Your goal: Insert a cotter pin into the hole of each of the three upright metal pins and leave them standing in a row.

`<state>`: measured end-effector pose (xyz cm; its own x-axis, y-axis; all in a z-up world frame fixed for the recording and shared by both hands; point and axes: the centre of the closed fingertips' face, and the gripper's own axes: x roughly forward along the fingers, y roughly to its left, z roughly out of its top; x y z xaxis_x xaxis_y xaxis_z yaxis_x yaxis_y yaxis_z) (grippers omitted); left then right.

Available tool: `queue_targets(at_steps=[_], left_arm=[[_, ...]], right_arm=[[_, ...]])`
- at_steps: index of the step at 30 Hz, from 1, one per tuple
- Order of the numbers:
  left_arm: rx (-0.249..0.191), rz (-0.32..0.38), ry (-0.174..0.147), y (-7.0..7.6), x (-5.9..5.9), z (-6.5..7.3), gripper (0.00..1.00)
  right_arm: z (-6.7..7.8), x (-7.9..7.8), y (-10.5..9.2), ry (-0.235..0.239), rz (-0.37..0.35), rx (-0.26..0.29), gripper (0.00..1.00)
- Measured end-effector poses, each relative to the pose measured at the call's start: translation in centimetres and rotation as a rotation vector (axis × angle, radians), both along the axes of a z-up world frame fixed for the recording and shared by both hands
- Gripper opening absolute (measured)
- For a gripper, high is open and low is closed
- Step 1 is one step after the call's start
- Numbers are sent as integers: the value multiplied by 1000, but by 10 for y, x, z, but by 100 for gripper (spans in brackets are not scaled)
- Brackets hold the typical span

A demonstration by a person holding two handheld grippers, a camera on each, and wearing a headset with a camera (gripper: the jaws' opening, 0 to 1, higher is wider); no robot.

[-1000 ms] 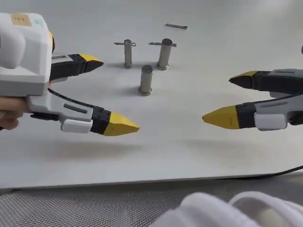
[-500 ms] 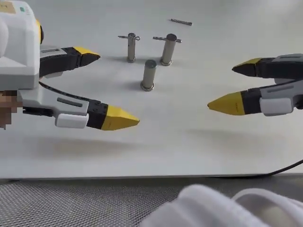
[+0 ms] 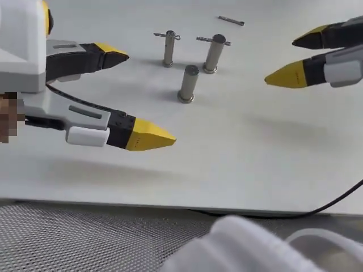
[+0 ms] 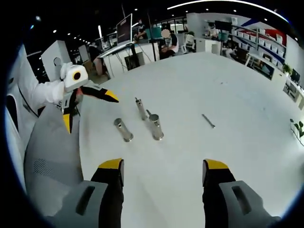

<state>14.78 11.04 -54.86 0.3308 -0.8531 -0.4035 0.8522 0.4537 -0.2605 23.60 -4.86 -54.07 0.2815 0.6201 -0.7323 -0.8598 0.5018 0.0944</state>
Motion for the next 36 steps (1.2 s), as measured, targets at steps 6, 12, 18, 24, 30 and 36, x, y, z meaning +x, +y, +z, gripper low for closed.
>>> queue_targets(at_steps=[6,12,18,24,30,36], left_arm=[[6,4,12,1,-4,-3,99],[-9,18,29,3,-6,-4,99],[-6,27,39,5,-10,-5,99],[-10,29,39,6,-9,-5,99],[-17,37,38,5,-6,-4,99],[-21,41,43,3,-7,-4,98]], right_arm=[[1,24,4,-5,57,-26,64],[-3,44,6,-18,114,-82,64],[-6,68,10,-31,142,-108,60],[-8,92,12,-58,188,-164,56],[-18,117,10,-123,294,-288,35],[-29,130,23,-94,296,-244,28]])
